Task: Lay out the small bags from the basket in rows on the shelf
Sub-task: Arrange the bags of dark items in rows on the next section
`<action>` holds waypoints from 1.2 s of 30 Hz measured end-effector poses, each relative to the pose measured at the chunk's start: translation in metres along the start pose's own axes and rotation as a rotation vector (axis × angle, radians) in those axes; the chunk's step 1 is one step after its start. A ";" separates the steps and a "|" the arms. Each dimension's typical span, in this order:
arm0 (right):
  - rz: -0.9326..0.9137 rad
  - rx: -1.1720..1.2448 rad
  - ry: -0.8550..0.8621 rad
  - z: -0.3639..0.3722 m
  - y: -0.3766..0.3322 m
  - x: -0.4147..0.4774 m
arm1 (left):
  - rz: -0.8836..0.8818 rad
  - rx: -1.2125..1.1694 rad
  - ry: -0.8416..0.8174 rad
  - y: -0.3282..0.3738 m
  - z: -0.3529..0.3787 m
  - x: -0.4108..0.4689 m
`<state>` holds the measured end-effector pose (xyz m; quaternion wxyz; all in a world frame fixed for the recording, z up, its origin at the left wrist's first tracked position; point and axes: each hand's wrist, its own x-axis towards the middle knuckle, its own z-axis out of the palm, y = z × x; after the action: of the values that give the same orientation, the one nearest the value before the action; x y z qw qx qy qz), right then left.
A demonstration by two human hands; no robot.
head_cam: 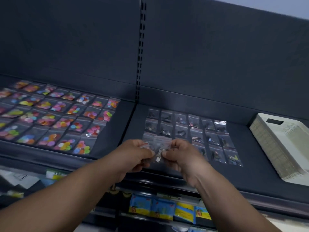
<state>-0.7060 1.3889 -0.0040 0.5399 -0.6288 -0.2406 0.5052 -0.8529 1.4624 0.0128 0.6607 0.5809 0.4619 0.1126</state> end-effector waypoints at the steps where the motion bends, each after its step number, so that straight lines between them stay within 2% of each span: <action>1: 0.025 0.015 0.025 0.004 0.003 0.003 | -0.015 -0.013 0.003 -0.001 -0.007 0.001; 5: 0.103 -0.080 0.137 0.020 0.011 0.015 | -0.051 -0.081 0.063 -0.003 -0.035 0.006; 10: 0.099 -0.226 0.216 0.037 0.015 0.024 | -0.074 -0.174 0.081 -0.002 -0.055 0.011; 18: 0.060 -0.495 0.194 0.044 0.025 0.031 | -0.027 -0.215 0.056 -0.008 -0.064 0.017; 22: 0.061 -0.537 0.135 0.045 0.018 0.029 | -0.007 -0.229 0.042 -0.007 -0.063 0.018; 26: 0.096 -0.673 0.161 0.044 0.019 0.036 | -0.009 -0.246 0.039 -0.003 -0.059 0.019; 31: 0.123 -0.730 0.148 0.038 0.019 0.037 | 0.009 -0.258 0.015 -0.002 -0.054 0.022; 33: 0.065 -0.836 0.136 0.032 0.012 0.031 | 0.030 -0.243 0.012 -0.002 -0.050 0.024; 35: -0.118 -0.935 0.185 0.028 0.004 0.023 | 0.053 -0.208 0.010 -0.001 -0.046 0.024; 36: -0.227 -0.893 0.216 0.027 0.002 0.020 | 0.065 -0.186 0.005 0.000 -0.043 0.024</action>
<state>-0.7228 1.4169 -0.0110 0.2904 -0.8182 -0.4440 0.2215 -0.8718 1.5078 0.0062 0.7066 0.5314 0.4320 0.1779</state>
